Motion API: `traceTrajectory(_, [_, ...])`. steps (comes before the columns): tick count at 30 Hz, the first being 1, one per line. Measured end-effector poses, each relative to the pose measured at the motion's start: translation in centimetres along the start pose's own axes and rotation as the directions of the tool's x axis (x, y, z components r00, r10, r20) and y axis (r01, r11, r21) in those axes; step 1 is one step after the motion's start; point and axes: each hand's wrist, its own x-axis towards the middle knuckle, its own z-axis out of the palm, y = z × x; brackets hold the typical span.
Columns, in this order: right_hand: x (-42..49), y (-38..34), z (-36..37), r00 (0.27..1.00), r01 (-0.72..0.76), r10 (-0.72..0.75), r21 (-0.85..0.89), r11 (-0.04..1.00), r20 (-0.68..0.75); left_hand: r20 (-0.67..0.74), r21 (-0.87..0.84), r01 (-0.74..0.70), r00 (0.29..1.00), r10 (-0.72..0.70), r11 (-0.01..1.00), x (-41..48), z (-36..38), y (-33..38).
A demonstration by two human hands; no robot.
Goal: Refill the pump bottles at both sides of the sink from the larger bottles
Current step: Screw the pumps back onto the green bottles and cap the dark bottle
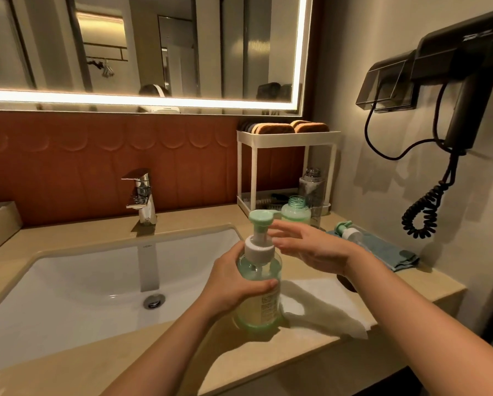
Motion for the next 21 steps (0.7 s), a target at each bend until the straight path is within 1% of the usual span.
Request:
traceTrajectory(1, [-0.2,0.2,-0.3,0.999,0.001,-0.001,-0.013,1.0,-0.042,-0.051,-0.006,0.013,0.999,-0.014,1.0,0.1,0.0,0.1])
traceTrajectory(3, [-0.7,0.8,-1.2,0.99,-0.006,0.002,-0.026,1.0,-0.144,-0.156,-0.07,0.059,0.985,-0.07,0.996,1.0,0.0,0.3])
traceTrajectory(5, [-0.9,1.3,-2.2,0.968,-0.026,0.017,-0.035,0.999,-0.251,-0.23,-0.117,0.081,0.967,-0.107,0.99,2.4,-0.2,0.8])
traceTrajectory(8, [-1.1,2.3,-3.9,0.916,-0.054,0.038,-0.028,0.998,-0.4,-0.289,-0.056,0.076,0.953,-0.089,0.996,5.1,-0.1,1.2])
traceTrajectory(11, [-1.1,3.3,-5.5,0.862,-0.106,0.035,-0.113,0.988,-0.505,-0.328,-0.01,0.078,0.941,-0.077,0.997,8.3,0.5,0.8])
traceTrajectory(14, [-0.9,4.3,-6.8,0.809,-0.148,0.016,-0.178,0.973,-0.587,-0.36,0.028,0.109,0.929,-0.092,0.994,11.1,1.3,-0.2])
traceTrajectory(16, [-0.8,5.0,-7.8,0.789,-0.179,0.022,-0.196,0.964,-0.614,-0.366,0.05,0.131,0.925,-0.104,0.99,12.5,1.9,-1.2])
traceTrajectory(21, [-0.8,6.2,-10.3,0.783,-0.262,0.06,-0.241,0.935,-0.619,-0.329,0.086,0.155,0.937,-0.119,0.984,15.3,3.5,-3.9])
